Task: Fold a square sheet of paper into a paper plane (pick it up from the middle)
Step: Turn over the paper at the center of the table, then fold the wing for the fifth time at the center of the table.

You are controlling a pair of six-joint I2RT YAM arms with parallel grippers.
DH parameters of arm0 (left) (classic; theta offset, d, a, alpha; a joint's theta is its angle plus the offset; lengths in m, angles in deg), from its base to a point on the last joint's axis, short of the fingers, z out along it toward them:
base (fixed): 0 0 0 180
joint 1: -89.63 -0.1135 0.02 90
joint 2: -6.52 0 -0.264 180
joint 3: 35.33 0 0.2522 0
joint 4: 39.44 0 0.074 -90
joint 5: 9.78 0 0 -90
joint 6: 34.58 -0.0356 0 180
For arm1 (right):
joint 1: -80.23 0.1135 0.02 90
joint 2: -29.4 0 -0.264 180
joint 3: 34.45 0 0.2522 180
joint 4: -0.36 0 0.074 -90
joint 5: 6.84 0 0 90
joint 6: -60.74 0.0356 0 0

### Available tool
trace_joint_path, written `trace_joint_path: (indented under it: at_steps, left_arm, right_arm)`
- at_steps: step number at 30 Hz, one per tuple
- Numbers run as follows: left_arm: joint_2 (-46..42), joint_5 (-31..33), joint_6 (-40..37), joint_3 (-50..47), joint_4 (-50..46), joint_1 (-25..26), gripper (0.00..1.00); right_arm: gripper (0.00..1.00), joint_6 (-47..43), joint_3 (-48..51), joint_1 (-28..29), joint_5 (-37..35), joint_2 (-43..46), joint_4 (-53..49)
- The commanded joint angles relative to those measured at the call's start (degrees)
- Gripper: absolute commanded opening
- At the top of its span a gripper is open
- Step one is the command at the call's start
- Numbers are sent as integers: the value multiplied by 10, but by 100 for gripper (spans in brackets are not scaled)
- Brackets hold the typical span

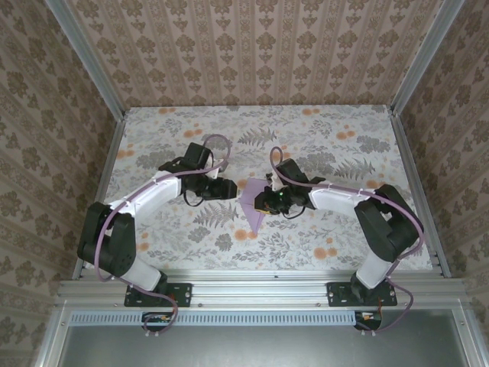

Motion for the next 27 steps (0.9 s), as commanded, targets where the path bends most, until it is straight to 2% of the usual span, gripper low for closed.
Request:
trace_joint_path:
  at_steps: [1, 12, 27]
  left_arm:
    - [-1, -25, 12, -4, 21, -6, 53]
    - [12, -28, 16, -14, 28, -6, 54]
    - [24, -44, 71, -56, 96, 6, 54]
  right_arm:
    - [18, -17, -15, 1, -28, -19, -16]
    - [14, -19, 29, -12, -36, -39, 12]
    - [9, -29, 67, -27, -37, -58, 36]
